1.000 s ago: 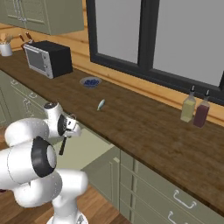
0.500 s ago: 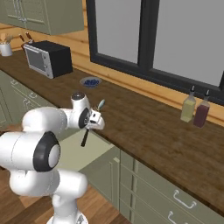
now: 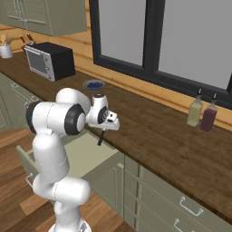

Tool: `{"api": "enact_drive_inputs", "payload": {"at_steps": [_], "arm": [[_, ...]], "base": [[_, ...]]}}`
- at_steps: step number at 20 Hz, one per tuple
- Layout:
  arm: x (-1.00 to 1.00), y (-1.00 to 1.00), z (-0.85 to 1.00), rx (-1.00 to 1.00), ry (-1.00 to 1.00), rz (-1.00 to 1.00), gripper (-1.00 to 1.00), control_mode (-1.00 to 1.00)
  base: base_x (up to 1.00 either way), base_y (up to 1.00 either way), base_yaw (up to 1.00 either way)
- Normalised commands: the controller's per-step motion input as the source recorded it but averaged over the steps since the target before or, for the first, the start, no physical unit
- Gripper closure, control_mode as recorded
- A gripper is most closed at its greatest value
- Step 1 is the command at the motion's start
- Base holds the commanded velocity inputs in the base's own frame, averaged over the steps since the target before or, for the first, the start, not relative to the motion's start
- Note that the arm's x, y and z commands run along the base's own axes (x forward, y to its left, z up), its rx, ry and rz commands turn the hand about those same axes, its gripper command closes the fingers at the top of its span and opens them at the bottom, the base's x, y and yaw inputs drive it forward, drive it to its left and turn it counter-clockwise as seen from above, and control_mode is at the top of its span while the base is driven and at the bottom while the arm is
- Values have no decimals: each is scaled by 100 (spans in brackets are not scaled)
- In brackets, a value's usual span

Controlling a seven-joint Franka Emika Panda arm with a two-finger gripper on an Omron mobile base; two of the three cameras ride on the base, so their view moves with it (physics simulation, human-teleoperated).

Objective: Pick the whisk from the drawer and place it on the counter.

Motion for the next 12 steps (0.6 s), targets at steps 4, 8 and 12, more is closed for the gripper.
{"api": "enact_drive_inputs", "payload": {"at_steps": [4,8,12], "arm": [[100,-4,-58,-1,7,0,100,-100],[100,-23,-44,0,0,0,100,-100],[100,-31,-34,0,0,0,100,-100]], "base": [[0,0,0],[0,0,0],[0,0,0]]}}
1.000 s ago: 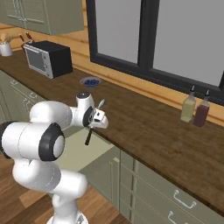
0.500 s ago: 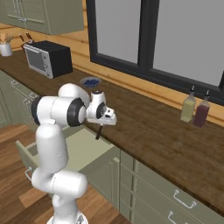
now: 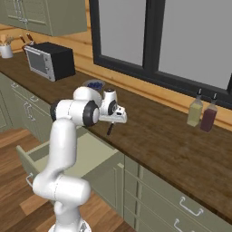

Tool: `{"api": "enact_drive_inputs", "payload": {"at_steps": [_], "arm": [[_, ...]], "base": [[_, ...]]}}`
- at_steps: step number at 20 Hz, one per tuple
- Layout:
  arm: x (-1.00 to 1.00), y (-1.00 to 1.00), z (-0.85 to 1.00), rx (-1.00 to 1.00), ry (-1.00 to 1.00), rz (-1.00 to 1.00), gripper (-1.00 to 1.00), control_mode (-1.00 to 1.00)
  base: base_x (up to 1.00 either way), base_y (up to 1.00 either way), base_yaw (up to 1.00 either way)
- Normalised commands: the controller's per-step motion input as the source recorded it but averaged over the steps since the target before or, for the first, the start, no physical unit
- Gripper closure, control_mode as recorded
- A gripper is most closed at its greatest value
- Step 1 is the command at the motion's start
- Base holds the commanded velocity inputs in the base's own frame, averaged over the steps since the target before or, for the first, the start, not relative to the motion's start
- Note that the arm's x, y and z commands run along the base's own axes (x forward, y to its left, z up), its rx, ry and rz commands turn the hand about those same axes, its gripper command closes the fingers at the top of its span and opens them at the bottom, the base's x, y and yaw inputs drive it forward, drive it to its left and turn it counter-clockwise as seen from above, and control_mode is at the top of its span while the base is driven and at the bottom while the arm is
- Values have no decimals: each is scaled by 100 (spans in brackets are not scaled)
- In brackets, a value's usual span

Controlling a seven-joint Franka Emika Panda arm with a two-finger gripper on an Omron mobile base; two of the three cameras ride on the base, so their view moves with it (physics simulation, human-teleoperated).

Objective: Pick the whisk from the drawer and place it on the counter.

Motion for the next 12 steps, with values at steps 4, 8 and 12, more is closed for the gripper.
{"api": "enact_drive_inputs", "payload": {"at_steps": [4,8,12], "arm": [[50,-9,-41,0,0,0,-100,-100],[-50,0,-1,0,0,0,-100,-100],[-98,-11,26,0,-6,0,-100,-100]], "base": [[0,0,0],[0,0,0],[0,0,0]]}}
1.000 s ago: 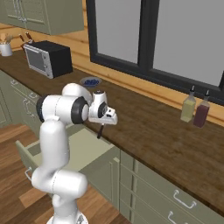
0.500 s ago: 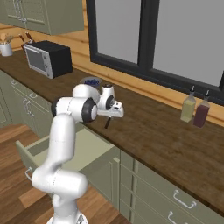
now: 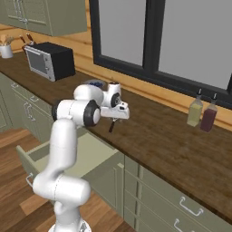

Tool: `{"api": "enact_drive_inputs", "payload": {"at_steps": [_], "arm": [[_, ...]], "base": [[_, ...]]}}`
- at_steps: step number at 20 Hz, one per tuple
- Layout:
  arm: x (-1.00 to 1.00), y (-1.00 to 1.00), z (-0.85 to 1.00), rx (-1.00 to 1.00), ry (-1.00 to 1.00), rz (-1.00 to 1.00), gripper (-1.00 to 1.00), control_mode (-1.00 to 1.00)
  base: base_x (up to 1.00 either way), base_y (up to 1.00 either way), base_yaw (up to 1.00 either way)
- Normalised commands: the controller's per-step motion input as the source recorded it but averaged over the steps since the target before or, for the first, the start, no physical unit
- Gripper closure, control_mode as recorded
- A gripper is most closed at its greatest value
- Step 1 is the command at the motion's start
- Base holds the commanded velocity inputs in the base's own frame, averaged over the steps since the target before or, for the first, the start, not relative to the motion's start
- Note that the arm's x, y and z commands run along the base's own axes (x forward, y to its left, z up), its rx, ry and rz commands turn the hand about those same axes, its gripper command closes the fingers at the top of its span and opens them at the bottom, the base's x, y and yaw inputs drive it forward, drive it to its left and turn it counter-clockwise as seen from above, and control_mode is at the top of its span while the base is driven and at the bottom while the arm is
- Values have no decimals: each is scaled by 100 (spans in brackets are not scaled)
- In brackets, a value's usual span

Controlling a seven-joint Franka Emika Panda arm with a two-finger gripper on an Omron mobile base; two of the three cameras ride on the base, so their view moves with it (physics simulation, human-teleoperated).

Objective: Pick the whisk from the drawer and place it on the counter.

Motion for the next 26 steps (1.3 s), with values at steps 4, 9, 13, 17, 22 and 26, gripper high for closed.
{"api": "enact_drive_inputs", "payload": {"at_steps": [4,9,13,17,22,26], "arm": [[-100,-8,25,0,-14,0,-100,-100],[-100,0,38,0,-16,0,-100,-100],[-100,1,92,0,-24,0,-100,-100],[-100,0,100,0,-21,0,-100,-100],[-100,1,100,0,-9,0,-100,-100],[-100,7,97,-2,-6,1,-100,-100]], "base": [[0,0,0],[0,0,0],[0,0,0],[0,0,0],[0,0,0],[0,0,0]]}}
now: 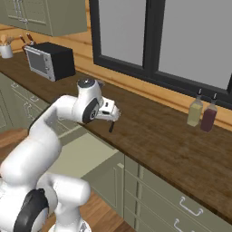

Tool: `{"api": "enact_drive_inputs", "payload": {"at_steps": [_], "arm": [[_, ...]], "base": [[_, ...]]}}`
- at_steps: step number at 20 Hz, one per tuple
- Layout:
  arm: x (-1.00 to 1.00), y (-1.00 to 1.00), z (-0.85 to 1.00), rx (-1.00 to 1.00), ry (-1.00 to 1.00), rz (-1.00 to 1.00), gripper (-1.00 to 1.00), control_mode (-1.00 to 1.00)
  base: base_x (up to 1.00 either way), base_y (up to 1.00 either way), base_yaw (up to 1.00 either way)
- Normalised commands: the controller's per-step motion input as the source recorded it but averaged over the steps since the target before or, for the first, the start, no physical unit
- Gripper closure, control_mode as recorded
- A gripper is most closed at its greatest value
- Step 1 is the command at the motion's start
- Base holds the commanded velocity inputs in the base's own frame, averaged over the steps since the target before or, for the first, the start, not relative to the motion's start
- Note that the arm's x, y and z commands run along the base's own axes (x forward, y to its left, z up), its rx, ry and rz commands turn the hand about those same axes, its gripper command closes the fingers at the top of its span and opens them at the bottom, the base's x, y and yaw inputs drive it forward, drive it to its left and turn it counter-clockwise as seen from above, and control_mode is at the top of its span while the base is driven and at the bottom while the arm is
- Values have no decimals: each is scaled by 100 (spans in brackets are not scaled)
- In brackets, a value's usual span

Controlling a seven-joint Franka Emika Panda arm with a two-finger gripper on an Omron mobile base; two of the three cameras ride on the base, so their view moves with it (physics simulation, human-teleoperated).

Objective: Pick the whisk from the drawer and place it on the counter.

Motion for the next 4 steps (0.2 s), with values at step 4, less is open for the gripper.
{"api": "enact_drive_inputs", "payload": {"at_steps": [4], "arm": [[-66,14,97,-3,-7,0,-100,-100]], "base": [[0,0,0]]}}
